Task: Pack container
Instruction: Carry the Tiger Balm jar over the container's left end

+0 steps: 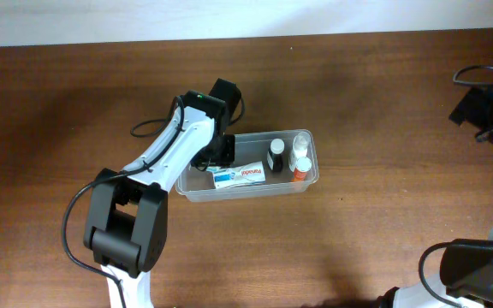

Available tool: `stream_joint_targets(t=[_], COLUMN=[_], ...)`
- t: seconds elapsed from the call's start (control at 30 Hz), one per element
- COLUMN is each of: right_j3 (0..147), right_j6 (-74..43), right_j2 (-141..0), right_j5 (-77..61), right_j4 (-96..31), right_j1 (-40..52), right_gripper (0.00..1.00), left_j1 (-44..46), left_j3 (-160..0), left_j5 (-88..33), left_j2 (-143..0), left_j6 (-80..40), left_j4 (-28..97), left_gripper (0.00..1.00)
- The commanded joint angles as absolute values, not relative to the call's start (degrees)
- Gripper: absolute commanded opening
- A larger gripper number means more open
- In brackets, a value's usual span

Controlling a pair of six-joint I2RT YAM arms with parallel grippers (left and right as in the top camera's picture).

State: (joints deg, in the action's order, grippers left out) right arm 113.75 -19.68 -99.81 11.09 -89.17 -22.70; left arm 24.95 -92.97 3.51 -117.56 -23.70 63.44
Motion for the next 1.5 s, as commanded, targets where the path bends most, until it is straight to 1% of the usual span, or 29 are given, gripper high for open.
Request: stream_joint_targets(t=[0.0, 0.23, 0.73, 1.47], right_j3=[114.67, 114.67, 114.67, 114.67], right_j6=[-20.01, -20.01, -20.01, -20.01], right_j2=[-98.24, -98.24, -98.24, -98.24], right_j5=[11.18, 11.18, 11.18, 11.18], right_j4=[-89.17, -89.14, -89.17, -89.14], right_j1=[-22.9, -22.9, -22.9, -22.9], right_gripper=[0.98, 0.99, 0.98, 0.99], left_j1=[24.53, 24.32, 21.19, 21.08], left_j3=[-92.07, -88.55, -88.03, -83.55], left_j5=[4.6, 5.85, 5.89, 5.87], left_j2=[-117.75, -117.75, -117.75, -117.97], left_j6=[-29.36, -32.14, -32.14, -32.12], left_j4=[62.48, 59.96, 58.76, 54.43], left_gripper=[0.18, 0.18, 0.17, 0.18])
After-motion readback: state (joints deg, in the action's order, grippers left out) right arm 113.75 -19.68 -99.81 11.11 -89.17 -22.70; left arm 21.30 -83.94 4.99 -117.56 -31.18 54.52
